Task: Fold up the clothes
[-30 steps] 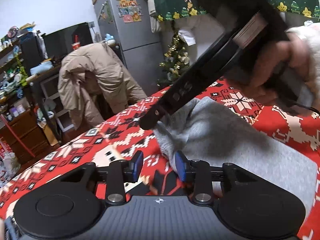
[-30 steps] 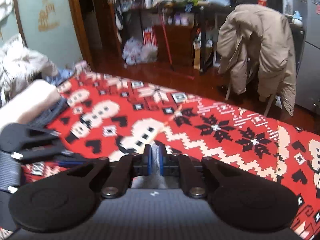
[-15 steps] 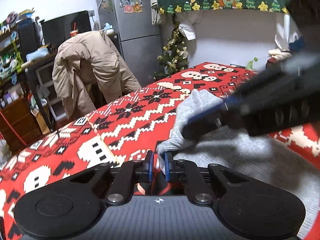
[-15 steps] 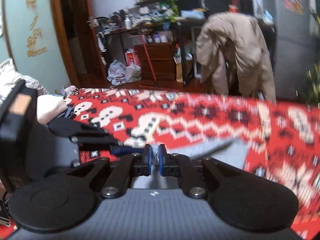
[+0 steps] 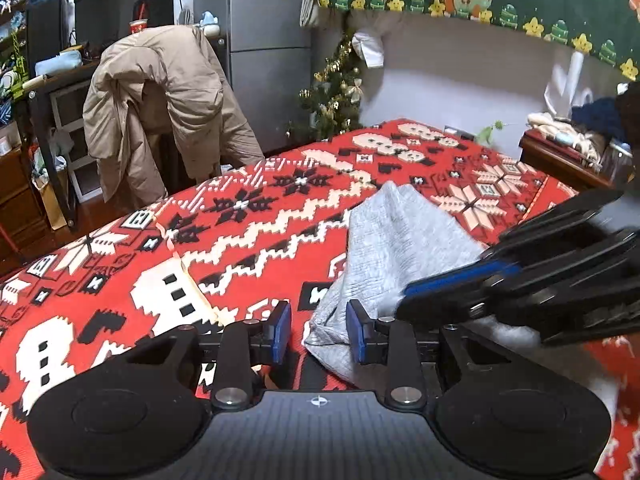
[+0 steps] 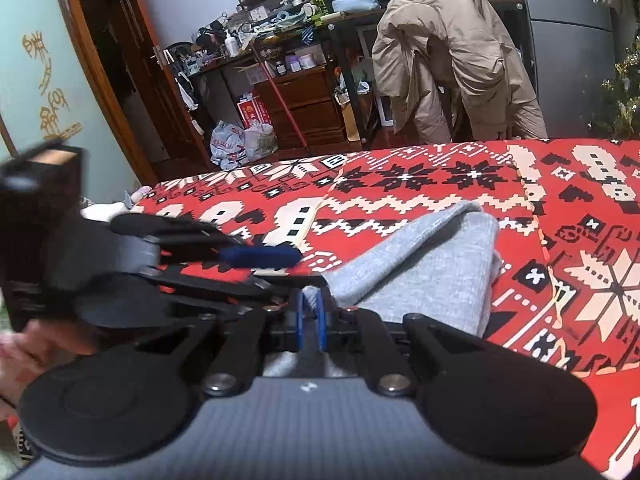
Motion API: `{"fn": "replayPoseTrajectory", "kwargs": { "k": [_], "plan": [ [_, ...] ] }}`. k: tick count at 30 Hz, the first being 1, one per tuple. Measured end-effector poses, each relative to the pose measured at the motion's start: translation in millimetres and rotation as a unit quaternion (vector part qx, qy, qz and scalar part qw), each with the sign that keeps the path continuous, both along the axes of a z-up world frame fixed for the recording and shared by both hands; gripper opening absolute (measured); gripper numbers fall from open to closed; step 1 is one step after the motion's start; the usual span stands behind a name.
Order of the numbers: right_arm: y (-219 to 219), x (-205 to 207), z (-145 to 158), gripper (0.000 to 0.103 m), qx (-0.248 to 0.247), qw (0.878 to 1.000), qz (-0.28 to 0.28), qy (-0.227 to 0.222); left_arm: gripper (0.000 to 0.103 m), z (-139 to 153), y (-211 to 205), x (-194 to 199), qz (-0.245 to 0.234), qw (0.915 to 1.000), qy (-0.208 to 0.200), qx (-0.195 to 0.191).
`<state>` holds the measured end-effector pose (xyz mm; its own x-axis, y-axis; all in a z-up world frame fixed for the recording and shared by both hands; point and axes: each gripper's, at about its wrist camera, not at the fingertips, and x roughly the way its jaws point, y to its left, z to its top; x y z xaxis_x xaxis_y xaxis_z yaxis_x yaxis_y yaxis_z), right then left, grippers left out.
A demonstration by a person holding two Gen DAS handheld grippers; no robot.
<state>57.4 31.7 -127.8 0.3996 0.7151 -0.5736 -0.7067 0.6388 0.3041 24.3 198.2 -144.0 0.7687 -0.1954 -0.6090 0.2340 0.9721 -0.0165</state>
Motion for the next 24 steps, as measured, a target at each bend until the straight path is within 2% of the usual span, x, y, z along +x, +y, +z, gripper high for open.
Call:
{"fn": "replayPoseTrajectory", "kwargs": {
  "k": [5, 7, 9, 11, 14, 16, 17, 19, 20, 21, 22, 24],
  "plan": [
    [-17.5, 5.0, 6.5, 0.009, 0.008, 1.000, -0.014, 0.000, 0.007, -0.9, 3.7, -1.9, 0.010, 0.9997, 0.010, -0.021],
    [-25.3, 11.7, 9.7, 0.010, 0.015, 0.999, -0.028, -0.003, 0.004, -1.5, 4.6, -3.3, 0.015, 0.9995, 0.011, -0.028],
    [-32.9, 23.2, 12.4, 0.011, 0.022, 0.998, -0.050, -0.005, 0.003, 0.3, 14.0, -1.9, 0.049, 0.9969, 0.010, -0.061],
    [-40.5, 35.5, 14.8, 0.011, 0.029, 0.997, -0.074, -0.006, 0.002, 1.8, 29.3, 1.7, 0.096, 0.9889, 0.010, -0.113],
    [-49.9, 57.4, 12.8, 0.026, 0.028, 0.993, -0.112, -0.004, 0.000, 1.6, 51.0, 6.4, 0.166, 0.9696, 0.009, -0.179],
    [-53.6, 73.8, 6.5, 0.034, 0.027, 0.991, -0.130, 0.011, 0.000, 0.5, 62.3, 8.1, 0.190, 0.9572, 0.011, -0.218],
    [-55.0, 81.9, 1.8, 0.034, 0.029, 0.990, -0.132, 0.029, 0.000, 1.0, 64.2, 8.3, 0.193, 0.9551, 0.010, -0.225],
    [-56.2, 93.1, -6.8, 0.032, 0.035, 0.989, -0.131, 0.061, 0.000, 2.7, 63.2, 7.5, 0.183, 0.9562, 0.008, -0.228],
    [-56.3, 93.9, -8.5, 0.029, 0.036, 0.989, -0.128, 0.063, 0.000, 2.9, 62.0, 6.2, 0.175, 0.9572, 0.007, -0.231],
    [-56.3, 93.8, -9.5, 0.014, 0.037, 0.990, -0.125, 0.061, 0.000, 3.3, 59.6, 5.7, 0.166, 0.9594, 0.007, -0.228],
    [-56.3, 93.7, -10.4, 0.008, 0.037, 0.990, -0.121, 0.060, 0.000, 3.3, 55.7, 5.7, 0.156, 0.9633, 0.007, -0.218],
    [-55.9, 93.4, -11.5, 0.008, 0.032, 0.991, -0.118, 0.054, 0.000, 2.7, 46.4, 5.8, 0.136, 0.9728, 0.005, -0.188]
  ]
}}
